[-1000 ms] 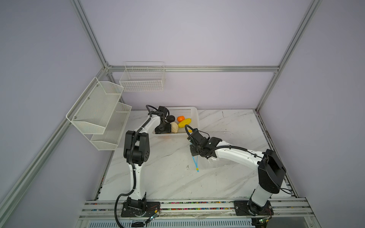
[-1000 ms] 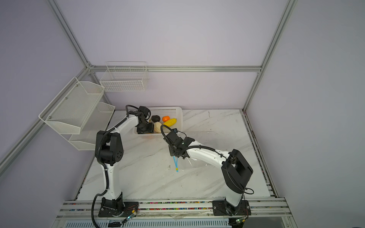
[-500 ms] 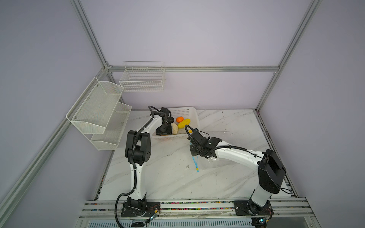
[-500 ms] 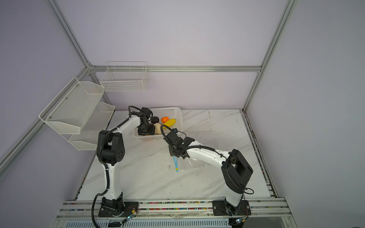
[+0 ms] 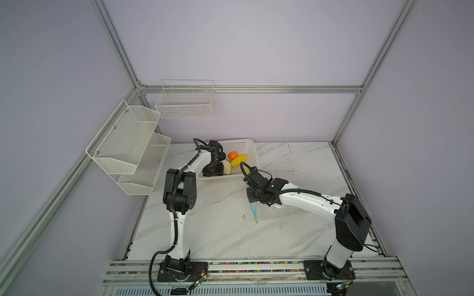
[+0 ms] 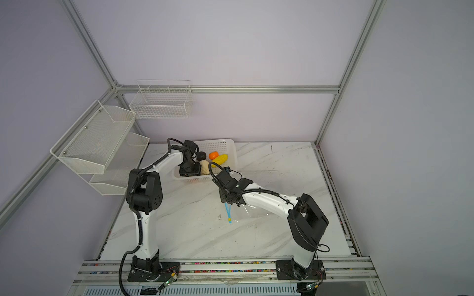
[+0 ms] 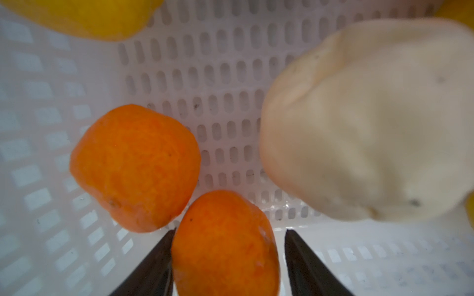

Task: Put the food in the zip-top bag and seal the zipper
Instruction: 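Lower the left gripper onto the nearest orange and close on it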

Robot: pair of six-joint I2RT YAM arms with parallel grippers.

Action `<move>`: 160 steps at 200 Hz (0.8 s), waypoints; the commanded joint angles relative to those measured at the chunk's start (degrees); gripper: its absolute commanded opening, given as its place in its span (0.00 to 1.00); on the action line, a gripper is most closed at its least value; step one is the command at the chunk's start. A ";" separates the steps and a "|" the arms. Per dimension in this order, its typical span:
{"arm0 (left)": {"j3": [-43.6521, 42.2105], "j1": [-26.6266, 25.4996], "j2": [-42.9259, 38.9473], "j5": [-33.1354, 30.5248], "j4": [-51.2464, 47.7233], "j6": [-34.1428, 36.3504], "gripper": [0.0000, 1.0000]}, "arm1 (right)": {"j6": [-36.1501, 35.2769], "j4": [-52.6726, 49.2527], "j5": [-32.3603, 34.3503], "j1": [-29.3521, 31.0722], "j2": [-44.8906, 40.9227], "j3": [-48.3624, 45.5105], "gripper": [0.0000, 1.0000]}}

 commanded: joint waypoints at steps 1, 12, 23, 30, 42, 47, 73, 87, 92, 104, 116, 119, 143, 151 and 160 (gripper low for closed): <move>-0.41 -0.36 -2.36 1.28 -1.57 0.87 0.59 | 0.11 0.88 -0.03 -0.24 -0.52 0.58 0.00; -0.43 -0.36 -2.66 1.65 -1.64 0.68 0.57 | 0.19 0.88 0.09 -0.26 -0.69 0.52 0.00; -0.56 -0.36 -2.97 1.95 -1.64 0.68 0.56 | 0.19 0.88 0.15 -0.24 -0.77 0.46 0.00; -0.71 -0.36 -3.06 2.04 -1.64 0.68 0.56 | 0.24 0.88 0.17 -0.24 -0.87 0.48 0.00; -1.02 -0.36 -3.42 2.04 -1.60 0.61 0.55 | 0.30 0.80 0.23 -0.24 -0.96 0.43 0.00; -1.20 -0.36 -3.59 2.00 -1.61 0.59 0.55 | 0.28 0.80 0.26 -0.24 -1.00 0.47 0.00; -1.67 -0.36 -4.74 2.26 -1.53 0.31 0.54 | 0.28 0.84 0.26 -0.24 -1.05 0.61 0.00; -1.79 -0.27 -5.67 2.59 -1.48 0.24 0.54 | 0.22 0.88 -0.05 -0.25 -1.05 0.85 0.00; -1.91 -0.31 -6.04 2.73 -1.45 0.12 0.54 | 0.21 0.97 -0.17 -0.25 -1.05 0.87 0.00; -2.32 -0.20 -7.36 2.96 -1.17 -0.11 0.53 | 0.22 1.06 -0.35 -0.31 -1.05 1.11 0.00; -3.13 -0.03 -8.88 3.39 -0.62 -0.42 0.53 | 0.28 1.06 -0.53 -0.27 -1.12 1.21 0.00; -3.43 0.03 -9.29 3.52 -0.48 -0.46 0.53 | 0.26 1.06 -0.53 -0.29 -1.13 1.31 0.00; -5.42 0.60 -12.42 5.56 1.00 -1.43 0.52 | 0.48 0.97 -0.51 -0.26 -1.47 1.62 0.00; -6.10 0.69 -13.48 6.27 1.53 -1.68 0.51 | 0.55 0.97 -0.53 -0.24 -1.64 1.81 0.00; -6.79 0.92 -14.66 7.20 2.09 -2.11 0.51 | 0.72 0.97 -0.61 -0.35 -1.79 1.84 0.00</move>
